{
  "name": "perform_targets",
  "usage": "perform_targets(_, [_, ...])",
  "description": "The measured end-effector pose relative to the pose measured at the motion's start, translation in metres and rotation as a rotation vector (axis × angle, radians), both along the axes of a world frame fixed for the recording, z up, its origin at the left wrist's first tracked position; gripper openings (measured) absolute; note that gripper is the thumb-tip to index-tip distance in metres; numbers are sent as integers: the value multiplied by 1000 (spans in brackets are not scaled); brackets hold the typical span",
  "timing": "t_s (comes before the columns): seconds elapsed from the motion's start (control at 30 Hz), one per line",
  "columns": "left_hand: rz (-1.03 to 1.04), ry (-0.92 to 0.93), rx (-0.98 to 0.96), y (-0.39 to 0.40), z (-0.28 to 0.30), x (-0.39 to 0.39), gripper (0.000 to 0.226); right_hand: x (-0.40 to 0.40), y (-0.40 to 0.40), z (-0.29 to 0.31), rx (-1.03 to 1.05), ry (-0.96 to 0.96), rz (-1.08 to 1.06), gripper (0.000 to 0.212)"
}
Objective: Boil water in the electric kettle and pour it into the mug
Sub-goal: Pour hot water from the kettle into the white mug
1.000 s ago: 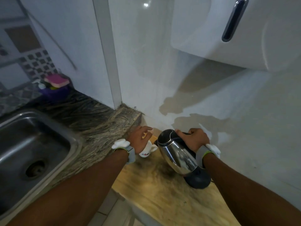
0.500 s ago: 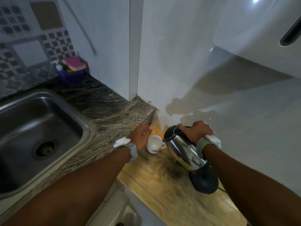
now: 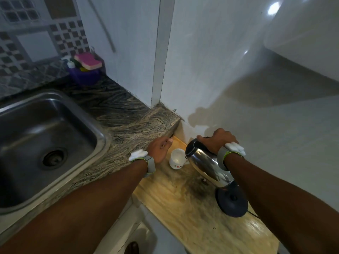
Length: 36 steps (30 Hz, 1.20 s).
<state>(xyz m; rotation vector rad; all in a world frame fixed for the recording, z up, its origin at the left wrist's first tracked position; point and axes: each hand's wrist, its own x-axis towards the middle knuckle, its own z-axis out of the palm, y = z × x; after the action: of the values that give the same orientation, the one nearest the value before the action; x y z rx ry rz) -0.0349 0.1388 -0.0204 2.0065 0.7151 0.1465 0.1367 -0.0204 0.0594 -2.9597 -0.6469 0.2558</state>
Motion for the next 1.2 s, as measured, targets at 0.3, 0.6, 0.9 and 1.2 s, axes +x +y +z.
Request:
perform_targets(0.3, [9,1,-10,7,-10,-4,35,-2,13,3,-70,-5,29,76])
perform_targets(0.6, [18,5,22,5,-14,-8,34,-6,26,6,-79,-61,53,67])
perform_targets(0.9, [-4,17,30,7,-15,-10,37,-3,33,2,-135,-79,76,70])
perform_targets(1.2, [-3,13,33,8,-14,-10,36,0,36,4,-137,-63,92,68])
